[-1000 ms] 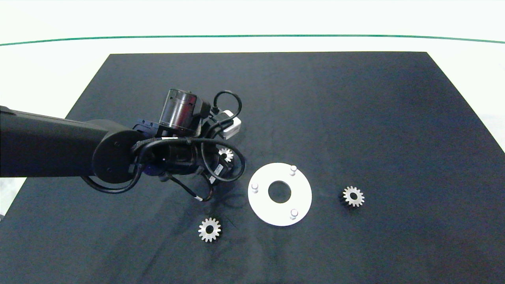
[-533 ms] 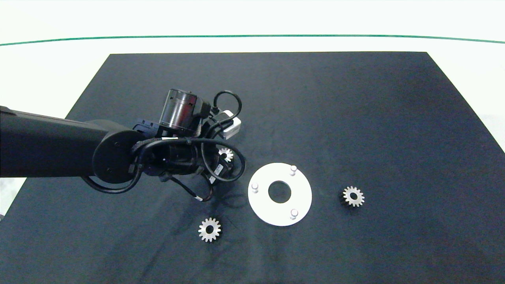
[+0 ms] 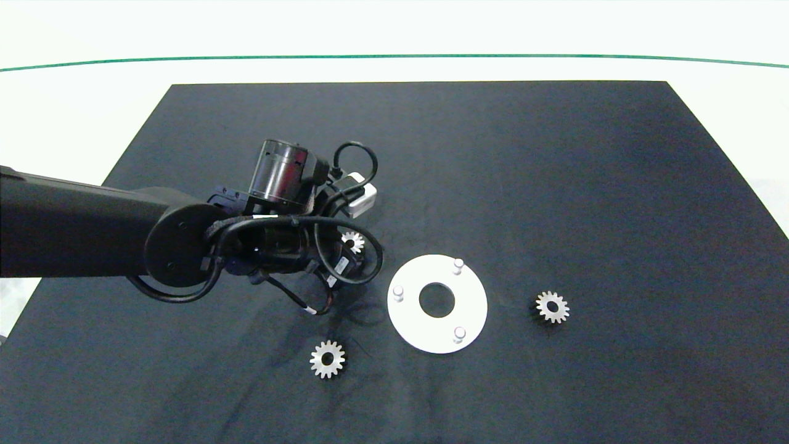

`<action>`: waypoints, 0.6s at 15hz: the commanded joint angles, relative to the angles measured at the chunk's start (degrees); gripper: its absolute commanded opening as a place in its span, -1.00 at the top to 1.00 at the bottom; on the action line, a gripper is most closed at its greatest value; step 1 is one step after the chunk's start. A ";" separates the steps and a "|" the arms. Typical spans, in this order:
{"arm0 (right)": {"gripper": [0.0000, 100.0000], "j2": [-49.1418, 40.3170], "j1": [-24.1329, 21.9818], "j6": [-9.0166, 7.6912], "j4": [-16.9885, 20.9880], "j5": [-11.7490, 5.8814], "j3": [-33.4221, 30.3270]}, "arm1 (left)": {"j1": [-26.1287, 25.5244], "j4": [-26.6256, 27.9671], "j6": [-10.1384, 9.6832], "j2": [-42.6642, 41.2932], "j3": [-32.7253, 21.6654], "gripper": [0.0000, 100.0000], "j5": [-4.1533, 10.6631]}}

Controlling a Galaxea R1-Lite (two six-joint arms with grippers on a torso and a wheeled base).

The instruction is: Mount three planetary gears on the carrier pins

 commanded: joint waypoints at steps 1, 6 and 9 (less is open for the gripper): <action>-1.00 -0.01 0.02 -0.08 0.15 -0.01 -0.08 | -0.03 -0.02 0.13 -0.09 0.04 0.88 0.05; -1.00 -0.36 0.02 -0.08 0.15 -0.01 0.09 | 0.06 0.86 0.22 -4.57 1.63 1.00 0.05; -1.00 -0.36 0.02 -0.08 0.15 -0.01 0.18 | -0.47 2.53 -0.22 -8.79 2.42 1.00 0.05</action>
